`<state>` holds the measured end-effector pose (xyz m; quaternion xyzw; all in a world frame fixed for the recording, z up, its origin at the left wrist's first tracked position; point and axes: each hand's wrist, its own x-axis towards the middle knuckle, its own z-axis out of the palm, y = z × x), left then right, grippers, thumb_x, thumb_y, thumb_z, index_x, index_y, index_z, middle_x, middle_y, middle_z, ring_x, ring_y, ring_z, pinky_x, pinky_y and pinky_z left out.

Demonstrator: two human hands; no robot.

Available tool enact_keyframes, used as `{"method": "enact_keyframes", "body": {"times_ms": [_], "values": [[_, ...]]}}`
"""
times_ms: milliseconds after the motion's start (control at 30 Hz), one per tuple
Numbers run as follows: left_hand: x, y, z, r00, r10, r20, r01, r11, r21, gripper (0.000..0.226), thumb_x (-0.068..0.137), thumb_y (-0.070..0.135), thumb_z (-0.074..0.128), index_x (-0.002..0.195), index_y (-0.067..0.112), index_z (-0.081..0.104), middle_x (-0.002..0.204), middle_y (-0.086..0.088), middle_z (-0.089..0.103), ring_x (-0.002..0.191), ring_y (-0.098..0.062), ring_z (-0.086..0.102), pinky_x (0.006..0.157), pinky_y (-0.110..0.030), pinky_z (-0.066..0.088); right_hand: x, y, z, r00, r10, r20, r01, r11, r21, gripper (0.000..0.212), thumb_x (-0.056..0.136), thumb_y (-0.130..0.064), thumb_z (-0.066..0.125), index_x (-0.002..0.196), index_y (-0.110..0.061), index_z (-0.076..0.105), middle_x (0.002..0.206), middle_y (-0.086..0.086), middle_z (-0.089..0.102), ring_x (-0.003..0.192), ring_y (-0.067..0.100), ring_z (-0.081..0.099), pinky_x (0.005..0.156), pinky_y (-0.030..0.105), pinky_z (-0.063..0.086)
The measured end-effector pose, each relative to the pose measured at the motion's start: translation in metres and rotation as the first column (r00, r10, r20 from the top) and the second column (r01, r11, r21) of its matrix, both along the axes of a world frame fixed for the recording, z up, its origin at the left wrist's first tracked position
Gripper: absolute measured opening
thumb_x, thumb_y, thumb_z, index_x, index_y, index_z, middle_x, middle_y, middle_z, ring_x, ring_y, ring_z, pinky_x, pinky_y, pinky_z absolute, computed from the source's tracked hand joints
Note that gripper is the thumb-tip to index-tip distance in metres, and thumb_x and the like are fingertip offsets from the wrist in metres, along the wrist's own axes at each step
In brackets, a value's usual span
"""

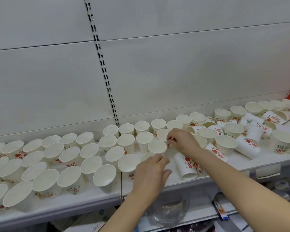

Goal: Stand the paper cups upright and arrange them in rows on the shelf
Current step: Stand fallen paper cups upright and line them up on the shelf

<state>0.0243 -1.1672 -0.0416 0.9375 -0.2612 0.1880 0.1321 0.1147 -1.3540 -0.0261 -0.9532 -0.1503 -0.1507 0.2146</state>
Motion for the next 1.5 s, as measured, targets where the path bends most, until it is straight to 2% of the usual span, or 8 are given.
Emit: {"method": "enact_keyframes", "body": {"times_ms": [167, 500, 633, 833, 967, 1067, 1267, 1500], "values": [[0.014, -0.046, 0.024, 0.978, -0.059, -0.200, 0.074, 0.995, 0.069, 0.038, 0.096, 0.040, 0.052, 0.126, 0.018, 0.056, 0.125, -0.002, 0.056, 0.109, -0.028, 0.056, 0.076, -0.041, 0.047, -0.042, -0.027, 0.007, 0.957, -0.197, 0.212, 0.171, 0.976, 0.134, 0.005, 0.084, -0.018, 0.066, 0.087, -0.021, 0.068, 0.085, -0.012, 0.063, 0.077, 0.008, 0.054, 0.062, 0.026, 0.043], [0.036, -0.087, 0.034, 0.885, 0.061, -0.462, -0.034, 0.997, 0.066, 0.041, 0.082, 0.041, 0.067, 0.116, 0.020, 0.059, 0.118, -0.005, 0.059, 0.107, -0.027, 0.058, 0.074, -0.034, 0.044, -0.124, -0.080, -0.029, 0.815, -0.313, 0.488, 0.250, 0.949, 0.192, 0.020, 0.087, -0.025, 0.057, 0.086, -0.011, 0.071, 0.087, 0.001, 0.067, 0.082, 0.021, 0.059, 0.069, 0.034, 0.048], [0.026, -0.073, 0.033, 0.941, 0.168, -0.294, -0.168, 0.985, 0.025, 0.013, 0.082, 0.035, 0.060, 0.085, 0.023, 0.065, 0.092, 0.002, 0.067, 0.088, -0.024, 0.063, 0.065, -0.031, 0.046, -0.119, -0.087, -0.043, 0.859, -0.176, 0.480, 0.128, 0.983, 0.131, 0.024, 0.087, -0.032, 0.058, 0.088, -0.012, 0.071, 0.089, -0.002, 0.066, 0.084, 0.023, 0.057, 0.072, 0.033, 0.046], [0.019, -0.073, 0.013, 0.917, 0.331, -0.223, -0.311, 0.943, 0.119, 0.021, 0.088, 0.046, 0.057, 0.089, 0.026, 0.064, 0.096, 0.007, 0.067, 0.091, -0.019, 0.064, 0.067, -0.030, 0.046, -0.102, -0.095, -0.055, 0.878, 0.051, 0.476, -0.084, 0.995, 0.048, 0.014, 0.086, -0.025, 0.062, 0.080, -0.013, 0.068, 0.084, -0.003, 0.064, 0.079, 0.021, 0.052, 0.065, 0.034, 0.046], [0.023, -0.077, 0.027, 0.875, 0.349, -0.335, -0.422, 0.889, -0.178, 0.034, 0.077, 0.058, 0.068, 0.100, 0.034, 0.069, 0.099, 0.019, 0.068, 0.094, -0.006, 0.062, 0.078, -0.031, 0.052, -0.096, -0.099, -0.051, 0.867, 0.107, 0.486, -0.162, 0.984, 0.072, 0.013, 0.085, -0.024, 0.067, 0.091, -0.013, 0.070, 0.092, -0.002, 0.064, 0.086, 0.021, 0.053, 0.075, 0.031, 0.045], [0.042, -0.091, 0.051, 0.883, 0.351, -0.313, -0.444, 0.842, -0.306, 0.018, 0.084, 0.043, 0.067, 0.089, 0.028, 0.074, 0.088, 0.014, 0.072, 0.086, -0.008, 0.064, 0.074, -0.030, 0.052, -0.095, -0.120, -0.047, 0.862, -0.026, 0.506, -0.046, 0.991, 0.129, 0.020, 0.087, -0.025, 0.059, 0.096, -0.011, 0.071, 0.095, 0.001, 0.065, 0.091, 0.023, 0.052, 0.078, 0.032, 0.044], [0.108, -0.135, 0.056, 0.742, 0.517, -0.427, -0.524, 0.844, 0.112, 0.018, 0.084, 0.033, 0.063, 0.085, 0.016, 0.058, 0.082, 0.000, 0.061, 0.080, -0.022, 0.060, 0.062, -0.027, 0.040, -0.106, -0.151, -0.060, 0.917, -0.085, 0.390, 0.053, 0.994, 0.092, 0.026, 0.087, -0.028, 0.053, 0.100, -0.011, 0.069, 0.098, 0.003, 0.062, 0.092, 0.023, 0.053, 0.077, 0.034, 0.047], [0.140, -0.155, 0.037, 0.627, 0.493, -0.603, -0.577, 0.814, 0.066, 0.016, 0.073, 0.030, 0.071, 0.076, 0.018, 0.061, 0.074, 0.002, 0.067, 0.074, -0.018, 0.062, 0.056, -0.022, 0.038, -0.107, -0.147, -0.064, 0.945, -0.131, 0.298, 0.124, 0.991, 0.040, 0.030, 0.078, -0.023, 0.072, 0.107, -0.015, 0.064, 0.104, 0.001, 0.061, 0.094, 0.021, 0.054, 0.075, 0.032, 0.049]]}}
